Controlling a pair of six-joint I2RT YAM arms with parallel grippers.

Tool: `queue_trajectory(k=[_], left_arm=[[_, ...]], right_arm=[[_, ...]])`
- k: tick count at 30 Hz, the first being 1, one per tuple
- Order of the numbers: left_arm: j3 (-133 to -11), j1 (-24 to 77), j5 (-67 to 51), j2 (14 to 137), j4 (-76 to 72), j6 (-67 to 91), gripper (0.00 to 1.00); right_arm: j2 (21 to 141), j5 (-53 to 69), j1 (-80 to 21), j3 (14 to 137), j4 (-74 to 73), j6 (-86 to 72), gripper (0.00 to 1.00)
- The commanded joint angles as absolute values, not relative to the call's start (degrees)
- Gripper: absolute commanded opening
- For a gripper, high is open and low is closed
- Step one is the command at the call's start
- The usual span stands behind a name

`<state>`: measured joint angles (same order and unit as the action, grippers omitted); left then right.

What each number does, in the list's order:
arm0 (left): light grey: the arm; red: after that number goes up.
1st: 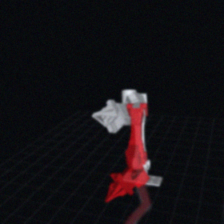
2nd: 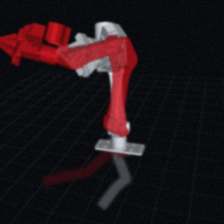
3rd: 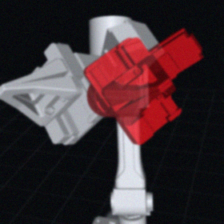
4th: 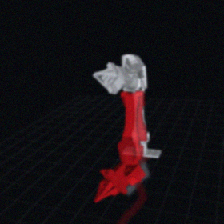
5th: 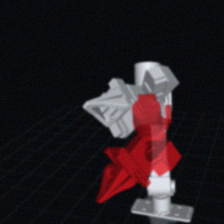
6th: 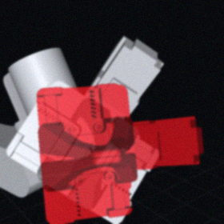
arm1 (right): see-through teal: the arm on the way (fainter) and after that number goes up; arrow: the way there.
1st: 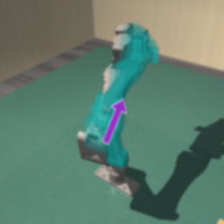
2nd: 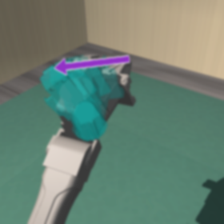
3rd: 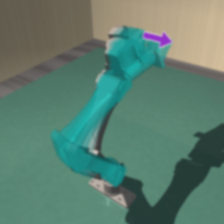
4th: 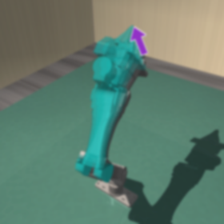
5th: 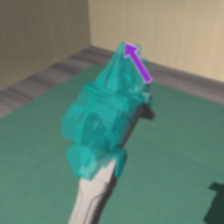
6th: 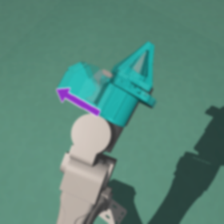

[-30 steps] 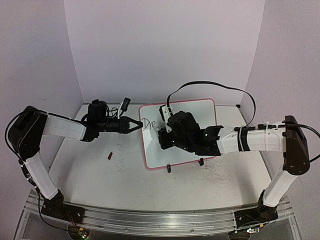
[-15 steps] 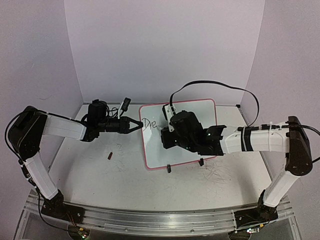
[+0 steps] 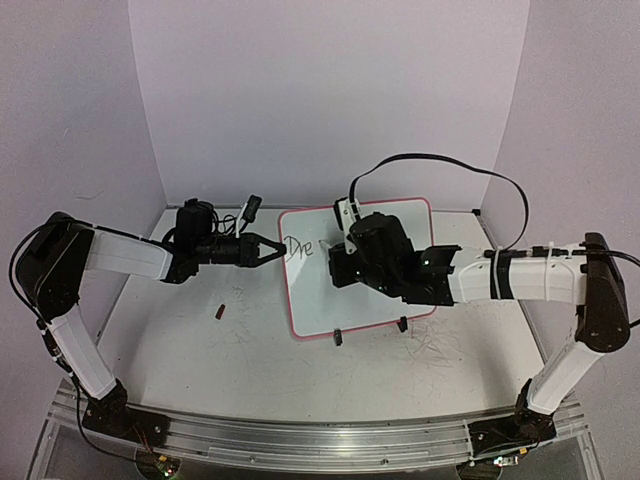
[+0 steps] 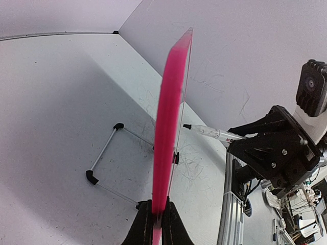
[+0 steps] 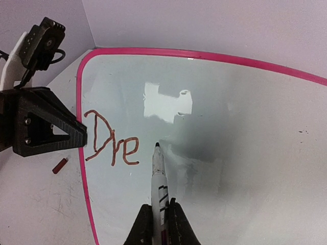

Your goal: Write a sentence on the whiteboard

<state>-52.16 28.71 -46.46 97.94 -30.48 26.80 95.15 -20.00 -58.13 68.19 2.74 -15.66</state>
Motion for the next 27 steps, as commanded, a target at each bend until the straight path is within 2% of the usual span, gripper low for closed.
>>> queue_trajectory(k=[1, 27], left_arm=[[-53.76, 28.74, -46.77, 95.48, -30.5, 26.98, 0.0], [-53.74, 28.72, -46.94, 95.6, -30.47, 26.96, 0.0]], right_arm=[[95.86, -21.97, -57.58, 70.4, 3.71, -15.72, 0.0], [97.23, -18.79, -57.78, 70.49, 2.93, -15.18, 0.0]])
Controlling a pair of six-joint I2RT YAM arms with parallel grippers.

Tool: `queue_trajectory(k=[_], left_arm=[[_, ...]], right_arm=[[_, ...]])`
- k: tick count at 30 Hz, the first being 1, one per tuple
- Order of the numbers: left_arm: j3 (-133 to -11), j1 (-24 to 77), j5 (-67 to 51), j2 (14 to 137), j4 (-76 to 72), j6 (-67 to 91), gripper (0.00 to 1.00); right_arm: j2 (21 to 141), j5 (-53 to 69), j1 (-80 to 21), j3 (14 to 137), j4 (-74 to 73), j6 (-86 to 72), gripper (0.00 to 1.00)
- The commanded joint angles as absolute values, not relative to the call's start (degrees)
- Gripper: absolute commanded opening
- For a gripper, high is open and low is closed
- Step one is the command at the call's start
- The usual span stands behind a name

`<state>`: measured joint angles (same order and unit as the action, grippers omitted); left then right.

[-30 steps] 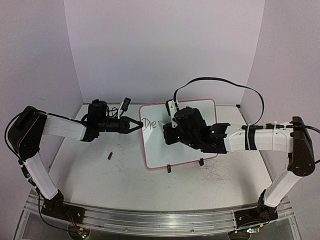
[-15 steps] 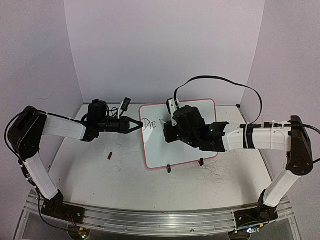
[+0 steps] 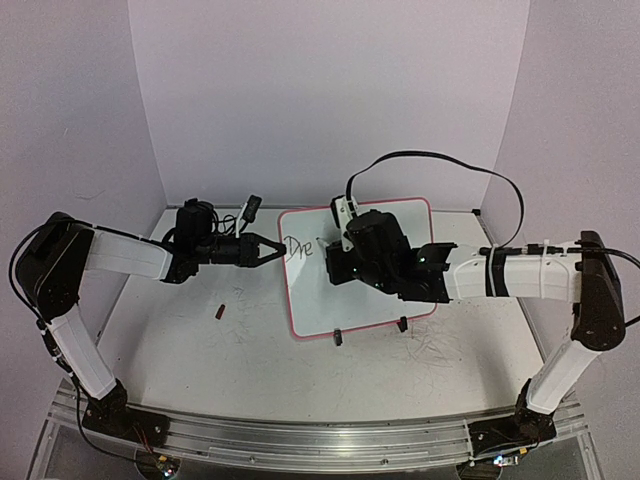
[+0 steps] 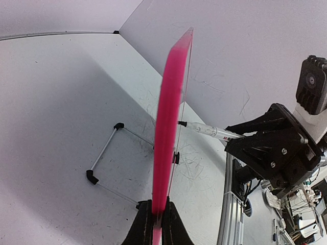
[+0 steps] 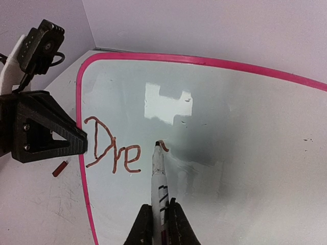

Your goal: Write a sentence on the whiteboard

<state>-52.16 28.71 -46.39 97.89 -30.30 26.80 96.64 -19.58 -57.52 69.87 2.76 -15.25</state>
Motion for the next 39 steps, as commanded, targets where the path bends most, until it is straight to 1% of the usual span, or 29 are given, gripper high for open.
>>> queue_trajectory(k=[1, 16, 25, 39], left_arm=[[-53.76, 28.7, -46.93, 95.6, -30.49, 26.94, 0.0], [-53.77, 28.74, -46.98, 95.68, -30.46, 27.01, 0.0], [-53.73, 28.74, -46.93, 95.71, -30.44, 27.01, 0.0], [-53.76, 28.78, -46.93, 95.56, -30.45, 26.98, 0.0]], right_arm=[[97.21, -18.71, -57.86, 70.33, 2.86, -15.29, 0.0], [96.56, -17.93, -58.48, 67.31, 2.09, -16.86, 0.0], [95.24, -19.52, -58.57, 66.14, 1.54, -17.14, 0.0], [95.45, -23.19, -58.38, 68.65, 1.23, -16.13, 0.0]])
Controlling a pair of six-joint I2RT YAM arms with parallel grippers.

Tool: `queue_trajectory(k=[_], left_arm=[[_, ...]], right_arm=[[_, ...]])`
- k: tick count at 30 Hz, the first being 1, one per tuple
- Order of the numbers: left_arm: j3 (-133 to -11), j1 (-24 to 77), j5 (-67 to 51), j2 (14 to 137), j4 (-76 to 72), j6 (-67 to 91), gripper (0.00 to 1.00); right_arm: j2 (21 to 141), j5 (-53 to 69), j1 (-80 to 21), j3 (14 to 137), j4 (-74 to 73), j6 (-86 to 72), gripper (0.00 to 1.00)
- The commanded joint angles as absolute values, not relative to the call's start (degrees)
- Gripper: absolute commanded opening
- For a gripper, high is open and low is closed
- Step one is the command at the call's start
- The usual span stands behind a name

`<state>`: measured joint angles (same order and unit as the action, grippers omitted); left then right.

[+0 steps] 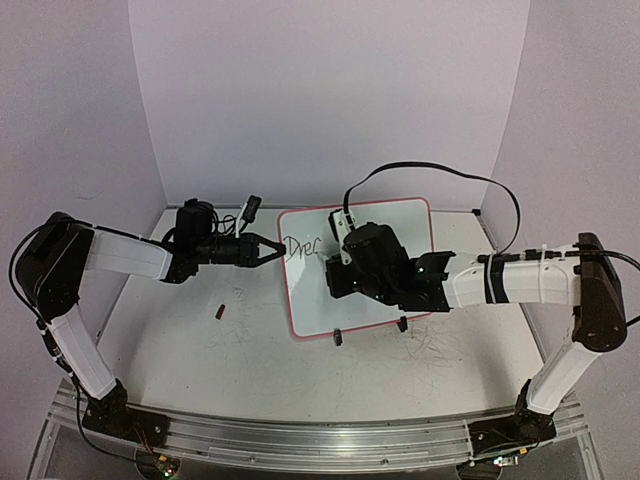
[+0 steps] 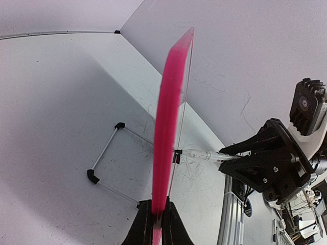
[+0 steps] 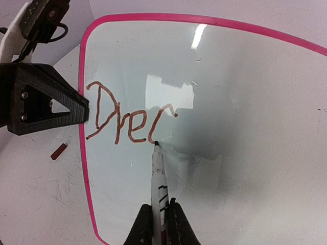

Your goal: Write a sentence on the whiteboard

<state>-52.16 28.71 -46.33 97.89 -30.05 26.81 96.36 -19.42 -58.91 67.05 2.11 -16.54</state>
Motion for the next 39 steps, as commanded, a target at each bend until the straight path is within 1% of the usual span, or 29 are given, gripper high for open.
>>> queue_trajectory(k=[1, 21, 28, 39], left_arm=[[-53.74, 28.79, -46.93, 95.58, -30.46, 26.97, 0.0], [-53.71, 28.75, -46.94, 95.27, -30.49, 26.89, 0.0], [-53.64, 28.75, -46.89, 95.13, -30.47, 26.89, 0.0], [-53.66, 28.76, -46.83, 95.4, -30.49, 26.89, 0.0]], right_arm=[[95.65, -23.3, -58.27, 68.96, 1.23, -16.01, 0.0], [98.04, -22.48, -57.12, 72.18, 2.07, -14.79, 0.0], [96.74, -20.03, -57.39, 69.48, 1.85, -15.71, 0.0], [95.72, -20.47, -58.39, 66.22, 1.04, -18.38, 0.0]])
